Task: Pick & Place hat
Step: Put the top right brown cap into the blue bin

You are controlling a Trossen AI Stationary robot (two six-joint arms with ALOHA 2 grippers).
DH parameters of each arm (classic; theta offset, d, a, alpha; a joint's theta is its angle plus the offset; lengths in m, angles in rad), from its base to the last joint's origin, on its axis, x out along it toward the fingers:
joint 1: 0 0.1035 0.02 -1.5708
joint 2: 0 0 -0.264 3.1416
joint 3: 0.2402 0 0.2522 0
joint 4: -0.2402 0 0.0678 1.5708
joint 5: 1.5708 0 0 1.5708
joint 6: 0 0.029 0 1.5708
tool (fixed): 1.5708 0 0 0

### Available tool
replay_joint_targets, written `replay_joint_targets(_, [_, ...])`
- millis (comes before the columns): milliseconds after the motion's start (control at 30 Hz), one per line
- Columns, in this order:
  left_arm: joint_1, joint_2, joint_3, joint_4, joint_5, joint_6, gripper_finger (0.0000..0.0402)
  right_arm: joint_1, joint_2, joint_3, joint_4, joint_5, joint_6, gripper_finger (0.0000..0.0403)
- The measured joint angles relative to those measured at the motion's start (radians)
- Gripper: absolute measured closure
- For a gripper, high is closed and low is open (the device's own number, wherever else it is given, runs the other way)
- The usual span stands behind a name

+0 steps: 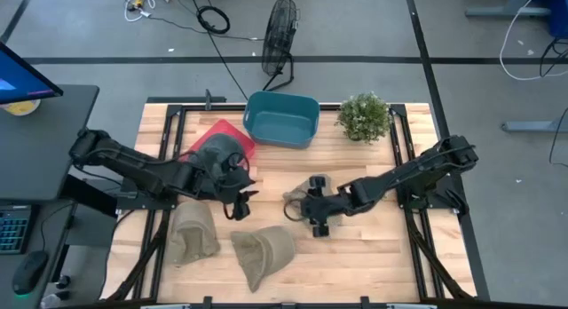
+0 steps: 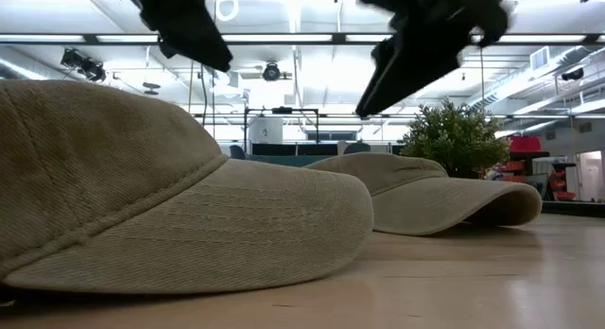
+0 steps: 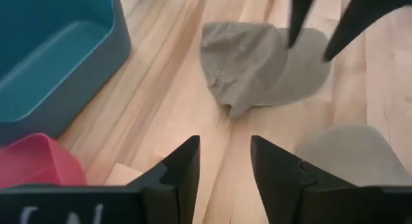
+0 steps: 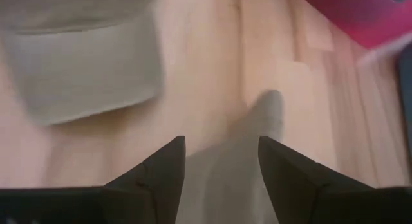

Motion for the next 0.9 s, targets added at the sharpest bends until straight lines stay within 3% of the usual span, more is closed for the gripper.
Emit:
replay_joint_targets(333, [0.014,0.044,0.001,0.037,-0.043,-0.001,0.0260,-0.123,0.114,0.000,-0.074,-0.135,0.078,0.0201])
replay_joint_targets(500, [0.014,0.048,0.000,0.035,-0.043,0.007,0.0266,-0.143,0.158,0.002,-0.067,-0.138,0.093,0.0208])
replay_joint_targets(633, [0.014,0.050,0.000,0.035,-0.043,0.007,0.0266,-0.144,0.161,0.002,-0.063,-0.139,0.064,0.0259])
replay_joint_targets(800, [0.015,0.050,0.000,0.036,-0.053,0.001,0.0266,-0.145,0.155,0.002,-0.069,-0.136,0.012,0.0371])
replay_joint_targets(900, [0.015,0.050,0.000,0.036,-0.054,-0.001,0.0266,-0.145,0.155,0.002,-0.068,-0.132,0.013,0.0389])
